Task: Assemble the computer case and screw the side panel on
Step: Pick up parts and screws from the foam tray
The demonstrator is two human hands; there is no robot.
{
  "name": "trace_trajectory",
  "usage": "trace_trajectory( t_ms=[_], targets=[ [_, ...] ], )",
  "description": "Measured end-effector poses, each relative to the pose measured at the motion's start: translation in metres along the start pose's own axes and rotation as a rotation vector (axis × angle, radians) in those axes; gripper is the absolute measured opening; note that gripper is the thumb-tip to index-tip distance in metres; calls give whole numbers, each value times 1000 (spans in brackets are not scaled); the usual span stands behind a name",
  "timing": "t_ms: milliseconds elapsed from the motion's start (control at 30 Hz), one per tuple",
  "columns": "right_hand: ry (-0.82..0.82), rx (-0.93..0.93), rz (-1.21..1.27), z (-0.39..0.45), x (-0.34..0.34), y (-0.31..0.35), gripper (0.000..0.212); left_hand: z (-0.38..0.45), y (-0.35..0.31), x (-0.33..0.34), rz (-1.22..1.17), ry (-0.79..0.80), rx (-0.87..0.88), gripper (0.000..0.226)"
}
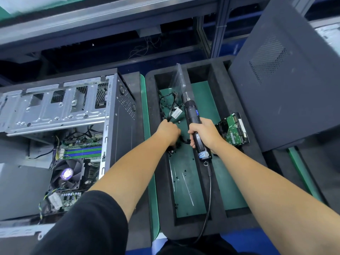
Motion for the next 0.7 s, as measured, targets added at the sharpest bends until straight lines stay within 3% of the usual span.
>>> trace_trajectory(
  t_ms=[67, 167, 400, 700],
  targets=[
    [-3, -4, -5, -1, 0, 1, 22, 1, -14, 12, 47, 62, 3, 55],
    [-10, -6, -6, -2, 0, 2, 23, 4, -32, 19, 21, 32, -11, 36],
    [-19, 1, 24, -3, -1, 2, 21, -12, -40, 11, -94, 5, -6, 33],
    [-30, -10, 29, -5, 0, 2, 19, -21, -68, 9, -573, -69, -104, 38]
  ],
)
Point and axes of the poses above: each hand's wrist, its own z-axis towards the middle knuckle, its own x-axis out of the palm, y = z × x, the point moved 10 cm from there along z, towards the middle knuckle, and after that the axes turned 10 degrees about x, right-handed, at the moved point
